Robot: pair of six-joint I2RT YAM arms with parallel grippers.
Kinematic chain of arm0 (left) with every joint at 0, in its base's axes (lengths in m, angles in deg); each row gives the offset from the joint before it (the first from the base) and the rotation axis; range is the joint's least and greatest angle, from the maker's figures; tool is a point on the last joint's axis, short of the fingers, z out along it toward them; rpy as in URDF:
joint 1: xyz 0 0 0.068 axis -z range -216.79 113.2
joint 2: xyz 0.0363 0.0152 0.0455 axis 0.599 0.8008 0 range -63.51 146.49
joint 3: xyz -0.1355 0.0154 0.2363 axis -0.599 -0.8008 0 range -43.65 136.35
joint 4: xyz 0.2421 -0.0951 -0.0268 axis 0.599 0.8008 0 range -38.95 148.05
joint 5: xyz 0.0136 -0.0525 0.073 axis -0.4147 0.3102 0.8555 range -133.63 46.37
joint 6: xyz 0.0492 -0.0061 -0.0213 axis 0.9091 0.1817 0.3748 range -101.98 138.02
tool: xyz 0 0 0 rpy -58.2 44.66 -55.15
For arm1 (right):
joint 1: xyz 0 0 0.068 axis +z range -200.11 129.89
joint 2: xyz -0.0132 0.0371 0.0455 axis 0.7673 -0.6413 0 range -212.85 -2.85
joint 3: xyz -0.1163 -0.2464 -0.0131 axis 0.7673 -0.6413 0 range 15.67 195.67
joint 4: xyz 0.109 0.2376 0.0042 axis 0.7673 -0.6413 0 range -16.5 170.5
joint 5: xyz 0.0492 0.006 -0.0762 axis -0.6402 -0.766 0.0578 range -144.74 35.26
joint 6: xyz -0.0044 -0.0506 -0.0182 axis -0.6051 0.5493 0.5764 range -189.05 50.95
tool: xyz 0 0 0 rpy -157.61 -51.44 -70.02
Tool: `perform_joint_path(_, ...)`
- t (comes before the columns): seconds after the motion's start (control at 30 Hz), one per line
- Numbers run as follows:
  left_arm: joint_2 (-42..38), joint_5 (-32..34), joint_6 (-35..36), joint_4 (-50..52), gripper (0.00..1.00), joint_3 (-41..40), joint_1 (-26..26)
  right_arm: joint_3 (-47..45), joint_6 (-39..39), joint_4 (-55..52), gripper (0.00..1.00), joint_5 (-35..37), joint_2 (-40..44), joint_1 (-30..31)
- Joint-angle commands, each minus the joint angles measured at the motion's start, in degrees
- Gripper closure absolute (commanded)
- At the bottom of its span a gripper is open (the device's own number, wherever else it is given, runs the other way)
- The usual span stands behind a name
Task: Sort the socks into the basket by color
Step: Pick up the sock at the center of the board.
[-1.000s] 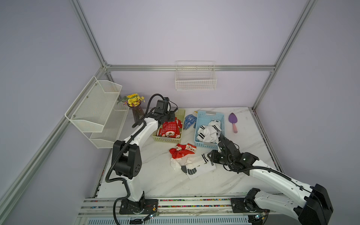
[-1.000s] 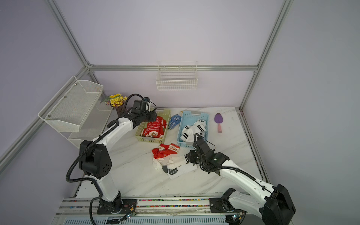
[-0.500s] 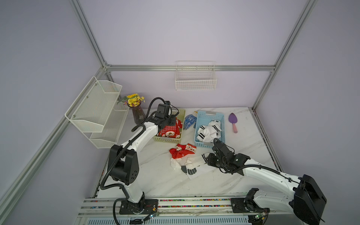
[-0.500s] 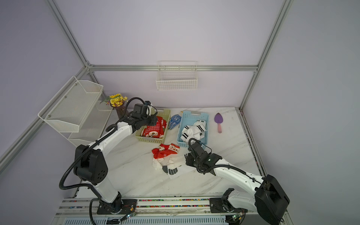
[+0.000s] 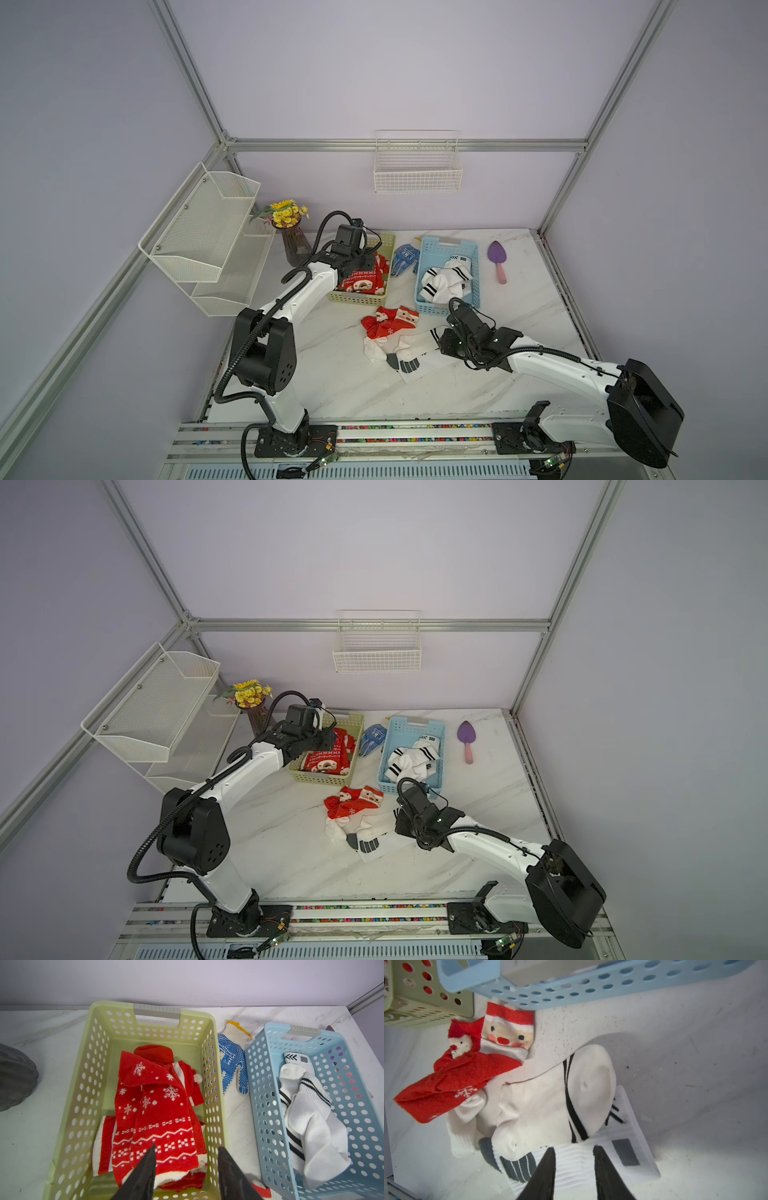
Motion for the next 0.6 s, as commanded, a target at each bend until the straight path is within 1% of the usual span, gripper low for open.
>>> perform_joint_path(0.0,-2.4,0.6,-1.1,-2.3,0.52,-1.5,0.5,-1.0,-1.6,3.1,0.65,1.3,-1.0,0.3)
perform_joint_path(0.5,-2.2,1.0,-0.9,-2.3,0.52,-1.8,0.5,-0.6,-1.5,6.9,0.65,-0.3,-4.2,0.3)
perform_joint_path(0.57,-2.2,1.0,-0.9,-2.2,0.52,-1.8,0.5,-0.2,-1.4,7.3,0.66,-0.4,-5.8,0.3)
